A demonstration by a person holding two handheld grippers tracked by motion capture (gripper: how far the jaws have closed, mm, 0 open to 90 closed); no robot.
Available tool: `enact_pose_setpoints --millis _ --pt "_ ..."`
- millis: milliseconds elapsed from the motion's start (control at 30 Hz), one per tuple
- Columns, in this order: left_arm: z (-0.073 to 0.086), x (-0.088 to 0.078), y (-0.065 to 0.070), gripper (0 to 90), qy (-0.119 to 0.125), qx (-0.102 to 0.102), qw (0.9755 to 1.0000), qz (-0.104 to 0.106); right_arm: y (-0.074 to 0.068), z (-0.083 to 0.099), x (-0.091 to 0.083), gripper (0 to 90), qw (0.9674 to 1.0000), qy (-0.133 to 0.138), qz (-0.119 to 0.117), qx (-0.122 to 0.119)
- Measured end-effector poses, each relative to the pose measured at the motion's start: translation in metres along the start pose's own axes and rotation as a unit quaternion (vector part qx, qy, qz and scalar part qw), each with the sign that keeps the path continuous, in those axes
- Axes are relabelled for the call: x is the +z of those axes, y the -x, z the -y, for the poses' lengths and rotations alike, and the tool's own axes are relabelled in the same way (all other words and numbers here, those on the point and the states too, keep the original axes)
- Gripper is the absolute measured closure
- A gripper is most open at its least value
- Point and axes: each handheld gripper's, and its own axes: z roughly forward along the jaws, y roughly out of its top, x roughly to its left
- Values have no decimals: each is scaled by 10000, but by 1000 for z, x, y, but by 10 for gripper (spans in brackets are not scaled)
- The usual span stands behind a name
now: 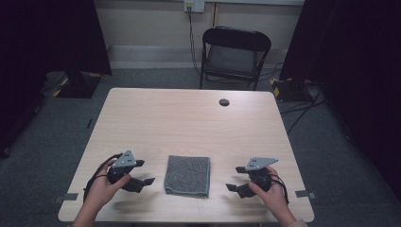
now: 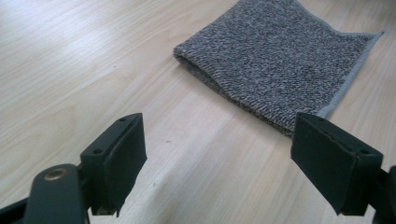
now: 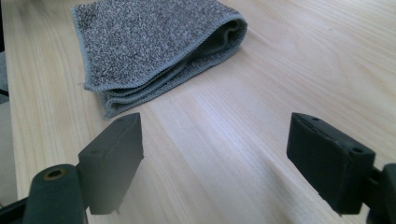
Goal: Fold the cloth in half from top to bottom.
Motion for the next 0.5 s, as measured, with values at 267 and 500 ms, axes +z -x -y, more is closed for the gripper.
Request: enact_pose_setpoints --millis 267,500 --pt "7 -6 -7 178 27 -7 10000 -30 9 5 -11 182 9999 38 85 92" --pt "13 -12 -14 178 43 -77 9999 -102 17 12 -17 182 9997 16 176 182"
